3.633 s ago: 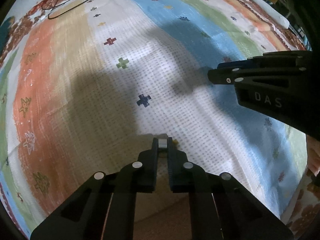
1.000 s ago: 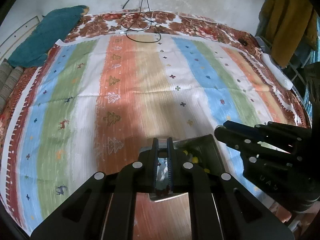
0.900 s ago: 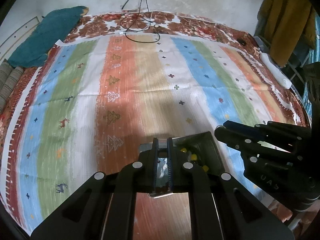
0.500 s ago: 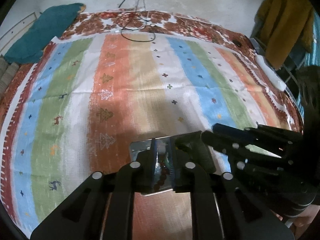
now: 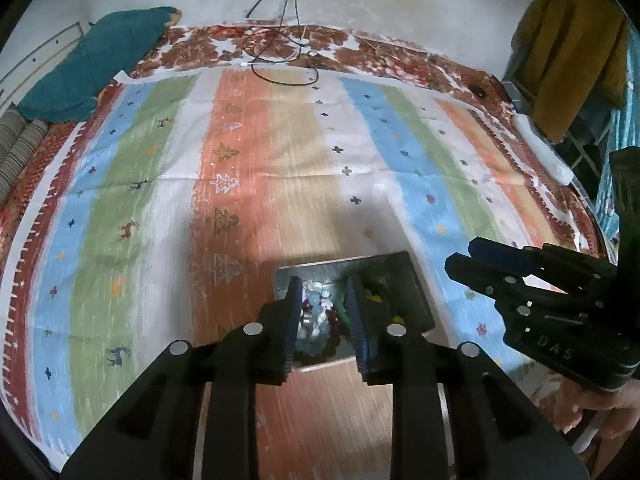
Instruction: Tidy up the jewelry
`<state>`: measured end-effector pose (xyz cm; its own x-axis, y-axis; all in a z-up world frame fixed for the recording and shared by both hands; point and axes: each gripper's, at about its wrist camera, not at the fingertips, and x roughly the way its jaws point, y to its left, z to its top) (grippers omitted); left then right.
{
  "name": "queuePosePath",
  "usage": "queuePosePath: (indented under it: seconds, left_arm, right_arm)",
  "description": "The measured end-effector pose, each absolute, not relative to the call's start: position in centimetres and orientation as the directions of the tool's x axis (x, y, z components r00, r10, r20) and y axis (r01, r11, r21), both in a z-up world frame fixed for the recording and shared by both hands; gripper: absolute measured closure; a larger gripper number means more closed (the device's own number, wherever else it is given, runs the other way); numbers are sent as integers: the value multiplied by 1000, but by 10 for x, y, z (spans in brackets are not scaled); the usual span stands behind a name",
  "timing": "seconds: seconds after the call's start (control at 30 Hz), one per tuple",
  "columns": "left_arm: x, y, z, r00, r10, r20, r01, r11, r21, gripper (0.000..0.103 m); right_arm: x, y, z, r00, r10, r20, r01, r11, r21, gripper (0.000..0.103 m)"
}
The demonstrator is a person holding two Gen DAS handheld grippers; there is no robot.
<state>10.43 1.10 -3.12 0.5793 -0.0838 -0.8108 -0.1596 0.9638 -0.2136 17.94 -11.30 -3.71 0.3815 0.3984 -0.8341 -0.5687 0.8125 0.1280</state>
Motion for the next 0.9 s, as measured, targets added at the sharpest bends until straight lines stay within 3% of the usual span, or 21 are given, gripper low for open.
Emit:
queuePosePath:
  seconds: [0.3,0.5,0.7,0.9]
  left_arm:
    - [81,4,-27,599,-87,-796,-128,971,-202,70]
    - [67,-1,-25,617,-68,-784,-113,978,-173,55]
    - [53,-8,-20,639,-61,-767,-85,985,-149,39]
    - [43,-11,-20,646,-53,-762,-79,988,-136,33]
  right_arm:
    - [159,-126,-32,400,408,-821,-579,806,119,59]
    - [146,-135,-28,411,427,-805,-583,802,128,52]
    - [133,-140,-25,422,436,-794,-595,794,120,39]
    - [121,-149,-16,455,472,-755,-592,794,138,28]
